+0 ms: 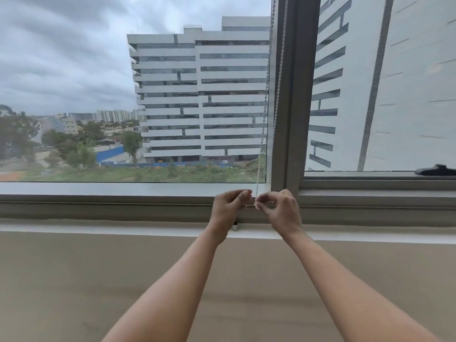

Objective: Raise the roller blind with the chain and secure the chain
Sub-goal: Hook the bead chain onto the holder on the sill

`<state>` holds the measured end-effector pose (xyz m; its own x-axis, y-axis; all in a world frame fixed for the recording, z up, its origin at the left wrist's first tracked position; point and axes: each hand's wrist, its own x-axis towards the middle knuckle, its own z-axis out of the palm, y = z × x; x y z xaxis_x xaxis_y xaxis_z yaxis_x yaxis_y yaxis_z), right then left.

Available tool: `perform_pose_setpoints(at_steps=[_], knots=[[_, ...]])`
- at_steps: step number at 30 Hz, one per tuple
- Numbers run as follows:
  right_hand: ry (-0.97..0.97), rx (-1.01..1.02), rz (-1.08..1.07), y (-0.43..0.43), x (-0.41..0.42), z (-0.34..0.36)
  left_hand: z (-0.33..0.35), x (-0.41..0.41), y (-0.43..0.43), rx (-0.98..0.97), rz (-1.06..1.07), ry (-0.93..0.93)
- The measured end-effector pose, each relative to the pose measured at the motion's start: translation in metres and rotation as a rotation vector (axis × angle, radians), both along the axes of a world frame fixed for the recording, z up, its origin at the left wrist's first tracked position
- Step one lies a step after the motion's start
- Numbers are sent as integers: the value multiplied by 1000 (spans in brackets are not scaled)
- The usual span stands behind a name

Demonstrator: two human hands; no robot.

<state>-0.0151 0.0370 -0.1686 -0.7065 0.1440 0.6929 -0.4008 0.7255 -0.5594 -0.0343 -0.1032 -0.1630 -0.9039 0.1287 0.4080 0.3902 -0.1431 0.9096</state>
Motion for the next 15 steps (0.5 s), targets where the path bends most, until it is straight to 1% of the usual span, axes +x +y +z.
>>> perform_pose_setpoints(at_steps=[3,6,10,15], knots=[[2,0,8,1,-8,-1,-13,-9,-15,42,151,-68],[-10,-25,18,2,-17,-2,-31,-24,-28,17,322,-169],[-68,-57,59,5,-35,-1,-52,-42,-34,-89,480,-265],[-119,-124,97,9,-56,-1,-66,-62,-30,-254,604,-312]])
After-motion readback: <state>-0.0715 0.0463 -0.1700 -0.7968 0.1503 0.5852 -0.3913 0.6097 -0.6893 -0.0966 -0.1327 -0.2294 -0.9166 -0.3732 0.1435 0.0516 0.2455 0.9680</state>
